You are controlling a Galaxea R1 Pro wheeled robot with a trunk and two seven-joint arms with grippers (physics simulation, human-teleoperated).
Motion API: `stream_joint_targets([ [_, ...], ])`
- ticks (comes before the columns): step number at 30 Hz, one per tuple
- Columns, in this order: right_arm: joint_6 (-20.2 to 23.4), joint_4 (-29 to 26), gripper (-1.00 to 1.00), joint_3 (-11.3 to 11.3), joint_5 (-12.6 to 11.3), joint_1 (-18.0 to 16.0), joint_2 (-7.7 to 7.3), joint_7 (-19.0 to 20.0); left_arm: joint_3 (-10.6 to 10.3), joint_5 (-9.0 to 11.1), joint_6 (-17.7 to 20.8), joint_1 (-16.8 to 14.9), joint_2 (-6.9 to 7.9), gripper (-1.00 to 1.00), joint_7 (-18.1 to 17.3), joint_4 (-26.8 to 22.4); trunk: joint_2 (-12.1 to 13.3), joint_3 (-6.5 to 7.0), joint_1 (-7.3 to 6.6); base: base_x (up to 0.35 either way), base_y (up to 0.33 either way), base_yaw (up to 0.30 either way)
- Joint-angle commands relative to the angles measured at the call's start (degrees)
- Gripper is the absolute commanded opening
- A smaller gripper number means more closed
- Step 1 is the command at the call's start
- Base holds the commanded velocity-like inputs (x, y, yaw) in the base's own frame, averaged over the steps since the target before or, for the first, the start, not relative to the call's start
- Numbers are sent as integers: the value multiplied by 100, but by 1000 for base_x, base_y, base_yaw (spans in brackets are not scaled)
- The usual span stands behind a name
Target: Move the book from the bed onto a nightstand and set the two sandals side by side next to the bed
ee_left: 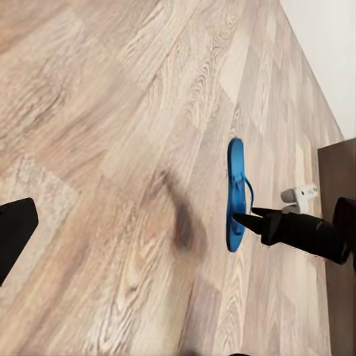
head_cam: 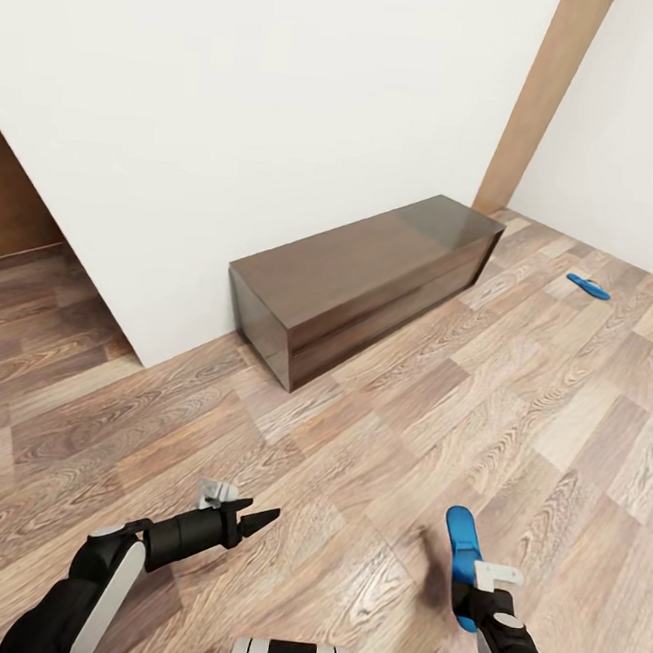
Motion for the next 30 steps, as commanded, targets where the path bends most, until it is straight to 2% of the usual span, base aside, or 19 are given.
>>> stream_joint_targets([
  [1, 31, -14, -100, -5, -8, 0, -10, 5, -5, 41, 40, -2, -2, 100, 6, 38, 0, 19, -3, 0, 0, 0],
  [4, 47, -19, -100, -35, -27, 4, -36, 383, -4, 40, 38, -2, -11, 100, 11, 101, 4, 85, -11, 0, 0, 0],
  [6, 84, -52, -100, -65, -34, 4, -77, 863, -1, 42, 37, -2, -13, 100, 14, 117, 7, 130, -16, 0, 0, 0],
  [9, 119, -92, -100, -198, -160, 3, -293, 1435, 2, 45, 36, -2, -13, 100, 15, 125, 11, 196, -24, 0, 0, 0],
  [11, 127, -97, -100, -334, -474, 6, -504, 1721, 7, 46, 36, -2, -13, 100, 15, 131, 14, 240, -29, 0, 0, 0],
  [12, 128, -95, -100, -358, -581, 7, -558, 1790, 8, 46, 35, -2, -13, 100, 15, 133, 15, 263, -32, 0, 0, 0],
  [14, 130, -75, -100, -411, -1050, 11, -809, 2100, 19, 43, 28, -2, -11, 100, 20, 208, 18, 307, -37, 0, 0, 0],
  [15, 130, -66, -100, -418, -1165, 12, -879, 2191, 23, 42, 22, -2, -9, 100, 21, 250, 19, 329, -39, 0, 0, 0],
  [16, 130, -34, -100, -424, -1380, 14, -1029, 2396, 31, 37, -4, -2, -5, 100, 20, 361, 20, 351, -42, 0, 0, 0],
  [18, 128, 155, -100, -430, -1649, 21, -1291, 2857, 43, 32, -135, -2, 3, 100, 23, 741, 23, 396, -47, 0, 0, 0],
  [19, 125, 320, -100, -429, -1717, 21, -1369, 3035, 46, 28, -245, -2, 7, 100, 23, 986, 24, 418, -50, 0, 0, 0],
  [20, 123, 782, -100, -431, -1789, 20, -1450, 3236, 47, 18, -624, -2, 9, 100, 24, 1492, 26, 440, -52, 0, 0, 0],
  [23, 121, 1387, -100, -432, -1851, 24, -1493, 3371, 40, -10, -1176, -2, 3, 100, 87, 2018, 30, 506, -60, 0, 0, 0],
  [24, 105, 1632, -100, -431, -1857, 25, -1493, 3548, 32, -34, -1333, -2, 4, 100, 231, 2224, 31, 529, -63, 0, 0, 0],
  [30, 49, 2166, -100, -428, -1825, 26, -1470, 4078, 29, -53, -1571, -2, 12, 100, 452, 2804, 39, 661, -78, 0, 0, 0],
])
